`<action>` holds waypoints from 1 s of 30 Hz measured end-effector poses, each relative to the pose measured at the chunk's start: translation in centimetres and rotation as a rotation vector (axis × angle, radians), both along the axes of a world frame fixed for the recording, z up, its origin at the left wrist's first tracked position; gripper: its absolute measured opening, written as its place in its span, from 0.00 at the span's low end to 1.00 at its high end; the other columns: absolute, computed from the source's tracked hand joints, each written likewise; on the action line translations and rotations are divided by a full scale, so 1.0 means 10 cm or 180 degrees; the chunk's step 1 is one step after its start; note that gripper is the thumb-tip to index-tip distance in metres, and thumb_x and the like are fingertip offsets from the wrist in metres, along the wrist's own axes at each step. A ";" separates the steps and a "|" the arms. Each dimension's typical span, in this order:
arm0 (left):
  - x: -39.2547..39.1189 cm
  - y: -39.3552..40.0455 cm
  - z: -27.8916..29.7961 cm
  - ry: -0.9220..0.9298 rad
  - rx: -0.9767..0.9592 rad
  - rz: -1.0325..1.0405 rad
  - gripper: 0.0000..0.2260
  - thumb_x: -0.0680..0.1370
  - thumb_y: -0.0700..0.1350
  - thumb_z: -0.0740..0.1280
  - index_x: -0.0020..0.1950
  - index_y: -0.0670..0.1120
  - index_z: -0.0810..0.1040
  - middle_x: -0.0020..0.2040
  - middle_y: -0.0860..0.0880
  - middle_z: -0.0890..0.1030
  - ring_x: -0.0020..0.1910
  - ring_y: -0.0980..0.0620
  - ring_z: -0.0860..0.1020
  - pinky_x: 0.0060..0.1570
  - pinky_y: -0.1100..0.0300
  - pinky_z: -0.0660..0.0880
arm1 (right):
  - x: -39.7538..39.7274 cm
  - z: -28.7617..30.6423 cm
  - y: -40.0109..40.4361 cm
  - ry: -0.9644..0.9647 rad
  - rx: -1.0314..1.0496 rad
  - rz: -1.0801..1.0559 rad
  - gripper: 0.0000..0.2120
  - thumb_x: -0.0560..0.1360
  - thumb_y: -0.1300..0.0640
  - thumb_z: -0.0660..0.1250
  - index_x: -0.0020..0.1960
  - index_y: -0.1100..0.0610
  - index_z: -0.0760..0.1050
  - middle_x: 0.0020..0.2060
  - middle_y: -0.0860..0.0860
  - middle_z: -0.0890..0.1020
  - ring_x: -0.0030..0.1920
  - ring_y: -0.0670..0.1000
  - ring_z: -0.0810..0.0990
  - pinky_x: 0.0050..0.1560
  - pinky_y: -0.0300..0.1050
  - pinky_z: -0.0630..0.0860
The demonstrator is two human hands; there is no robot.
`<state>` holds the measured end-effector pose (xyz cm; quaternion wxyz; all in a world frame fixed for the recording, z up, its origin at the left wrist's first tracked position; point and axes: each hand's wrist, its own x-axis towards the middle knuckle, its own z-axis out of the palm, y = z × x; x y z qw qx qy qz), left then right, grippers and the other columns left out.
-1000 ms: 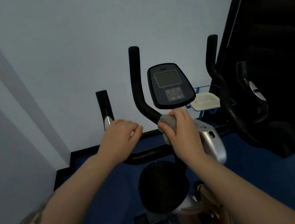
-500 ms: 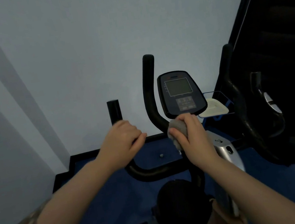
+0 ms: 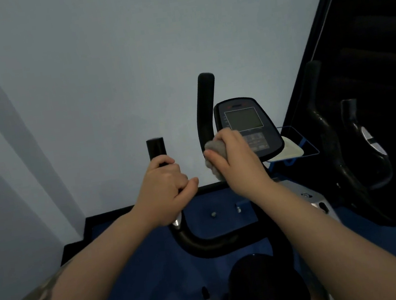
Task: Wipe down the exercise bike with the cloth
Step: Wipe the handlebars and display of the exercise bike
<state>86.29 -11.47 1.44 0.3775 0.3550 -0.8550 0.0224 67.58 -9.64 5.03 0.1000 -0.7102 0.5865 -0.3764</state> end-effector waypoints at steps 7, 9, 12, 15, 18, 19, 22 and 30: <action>-0.02 0.02 -0.03 0.0134 0.0039 0.0020 0.25 0.78 0.50 0.57 0.22 0.43 0.71 0.21 0.51 0.71 0.26 0.52 0.71 0.61 0.61 0.63 | -0.19 -0.14 0.19 0.0023 0.0026 0.0078 0.10 0.77 0.44 0.63 0.53 0.46 0.66 0.49 0.45 0.71 0.49 0.47 0.72 0.44 0.43 0.68; -0.02 0.01 -0.01 0.0092 0.0036 0.0020 0.25 0.78 0.50 0.57 0.22 0.44 0.71 0.21 0.52 0.71 0.26 0.52 0.72 0.61 0.61 0.63 | -0.07 -0.03 0.03 -0.0035 0.0098 0.0035 0.09 0.79 0.46 0.63 0.53 0.49 0.66 0.49 0.47 0.71 0.48 0.48 0.73 0.41 0.43 0.68; -0.02 0.04 -0.02 0.0111 -0.0033 0.0036 0.24 0.78 0.49 0.58 0.23 0.44 0.71 0.21 0.52 0.71 0.26 0.53 0.71 0.61 0.61 0.63 | 0.05 -0.01 -0.03 -0.0309 0.0002 -0.0119 0.09 0.80 0.47 0.63 0.54 0.51 0.66 0.51 0.49 0.72 0.49 0.49 0.75 0.44 0.46 0.72; -0.03 0.04 -0.04 0.0137 -0.0067 0.0036 0.24 0.78 0.49 0.58 0.22 0.44 0.70 0.21 0.53 0.70 0.26 0.54 0.70 0.61 0.63 0.63 | -0.08 -0.13 0.16 -0.0267 0.0010 -0.0041 0.11 0.78 0.44 0.62 0.55 0.47 0.66 0.51 0.47 0.73 0.49 0.46 0.75 0.44 0.44 0.73; -0.03 0.02 -0.02 0.0151 -0.0062 0.0042 0.24 0.78 0.49 0.58 0.22 0.44 0.70 0.21 0.52 0.70 0.26 0.52 0.71 0.61 0.63 0.62 | -0.15 -0.07 0.08 -0.0234 0.0167 0.0046 0.12 0.78 0.43 0.62 0.54 0.48 0.67 0.50 0.48 0.74 0.47 0.43 0.75 0.43 0.43 0.73; -0.03 0.02 -0.02 0.0147 -0.0051 0.0034 0.24 0.78 0.49 0.58 0.22 0.44 0.70 0.21 0.52 0.71 0.26 0.52 0.71 0.61 0.62 0.63 | -0.11 -0.01 0.00 -0.0306 0.0161 0.0023 0.11 0.78 0.44 0.63 0.54 0.49 0.67 0.51 0.49 0.74 0.47 0.45 0.75 0.44 0.44 0.73; -0.03 0.03 -0.02 0.0145 -0.0035 0.0004 0.24 0.78 0.49 0.58 0.22 0.44 0.70 0.21 0.52 0.71 0.26 0.52 0.71 0.61 0.60 0.64 | 0.06 0.10 -0.22 -0.0713 0.0075 -0.0217 0.11 0.79 0.47 0.64 0.54 0.51 0.66 0.52 0.51 0.74 0.49 0.50 0.76 0.46 0.47 0.73; -0.02 0.03 -0.01 0.0158 0.0070 0.0026 0.24 0.78 0.49 0.57 0.22 0.43 0.71 0.21 0.51 0.71 0.26 0.51 0.72 0.62 0.60 0.64 | -0.09 0.15 -0.34 -0.0594 0.0268 -0.0006 0.10 0.79 0.48 0.64 0.53 0.51 0.65 0.49 0.51 0.77 0.47 0.48 0.76 0.42 0.45 0.70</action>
